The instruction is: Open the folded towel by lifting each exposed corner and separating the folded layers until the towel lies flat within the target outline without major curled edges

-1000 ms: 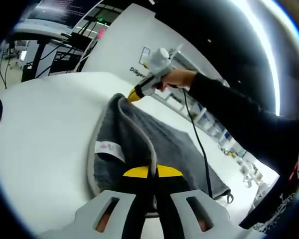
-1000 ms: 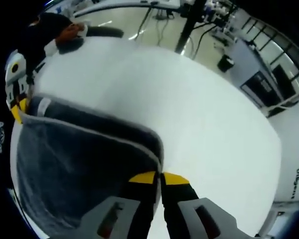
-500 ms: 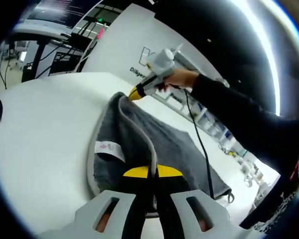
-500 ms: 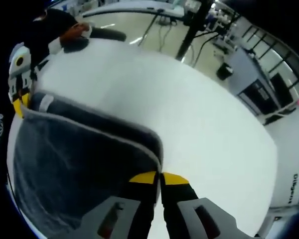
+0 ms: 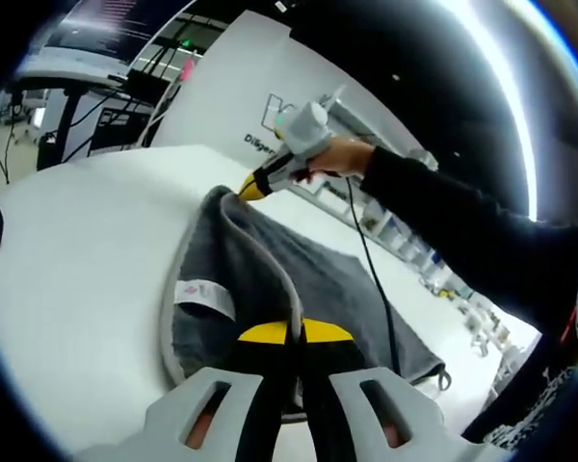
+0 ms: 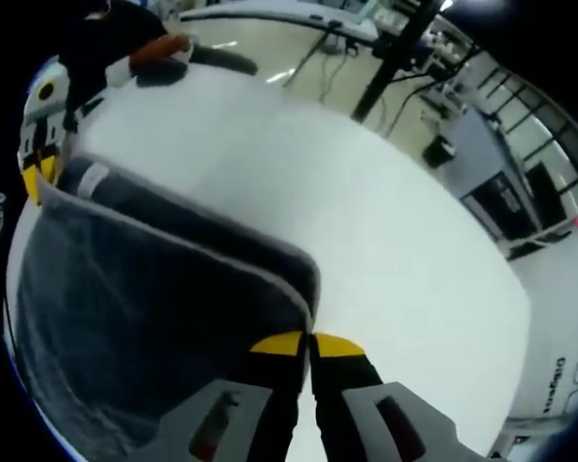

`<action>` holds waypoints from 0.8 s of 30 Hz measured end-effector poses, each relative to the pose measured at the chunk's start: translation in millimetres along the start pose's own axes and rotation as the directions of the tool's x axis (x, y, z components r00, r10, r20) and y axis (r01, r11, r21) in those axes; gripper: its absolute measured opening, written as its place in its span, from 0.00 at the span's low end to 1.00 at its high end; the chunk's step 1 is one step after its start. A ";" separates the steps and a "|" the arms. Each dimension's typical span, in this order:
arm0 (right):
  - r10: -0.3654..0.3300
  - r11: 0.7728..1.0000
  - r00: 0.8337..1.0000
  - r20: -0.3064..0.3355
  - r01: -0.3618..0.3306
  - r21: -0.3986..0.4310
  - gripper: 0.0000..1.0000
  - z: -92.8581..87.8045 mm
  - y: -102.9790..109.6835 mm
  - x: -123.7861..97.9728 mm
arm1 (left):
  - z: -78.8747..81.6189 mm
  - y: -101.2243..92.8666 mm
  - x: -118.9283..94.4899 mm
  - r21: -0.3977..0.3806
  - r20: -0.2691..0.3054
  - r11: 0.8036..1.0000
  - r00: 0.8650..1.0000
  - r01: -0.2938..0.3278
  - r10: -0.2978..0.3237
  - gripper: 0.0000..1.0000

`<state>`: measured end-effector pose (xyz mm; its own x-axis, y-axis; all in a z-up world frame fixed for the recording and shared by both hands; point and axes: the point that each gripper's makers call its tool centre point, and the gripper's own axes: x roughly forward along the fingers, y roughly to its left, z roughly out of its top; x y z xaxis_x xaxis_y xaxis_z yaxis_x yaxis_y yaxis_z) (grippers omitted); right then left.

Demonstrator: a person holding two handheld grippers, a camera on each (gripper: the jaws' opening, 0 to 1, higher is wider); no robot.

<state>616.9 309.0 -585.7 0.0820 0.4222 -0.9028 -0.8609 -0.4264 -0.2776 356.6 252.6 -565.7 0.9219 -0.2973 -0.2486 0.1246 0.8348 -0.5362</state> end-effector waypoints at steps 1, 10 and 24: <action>0.002 1.000 1.000 0.000 -0.002 0.001 0.00 -0.2 0.1 0.3 | 0.4 -0.1 -0.1 0.001 0.001 1.000 1.000 0.001 -0.001 0.00; 0.022 1.000 1.000 -0.006 -0.022 -0.004 0.10 -0.9 6.4 5.4 | -0.3 -4.6 1.4 0.007 0.002 1.000 1.000 0.010 -0.010 0.00; 0.012 0.999 1.000 -0.028 -0.010 0.050 0.07 -6.3 4.8 1.3 | -0.9 -1.9 1.4 0.007 -0.003 1.000 1.000 0.008 -0.008 0.00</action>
<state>616.0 302.4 -590.3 0.0859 0.3950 -0.9147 -0.8858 -0.3899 -0.2516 357.3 250.2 -565.8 0.9198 -0.3054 -0.2463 0.1348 0.8356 -0.5326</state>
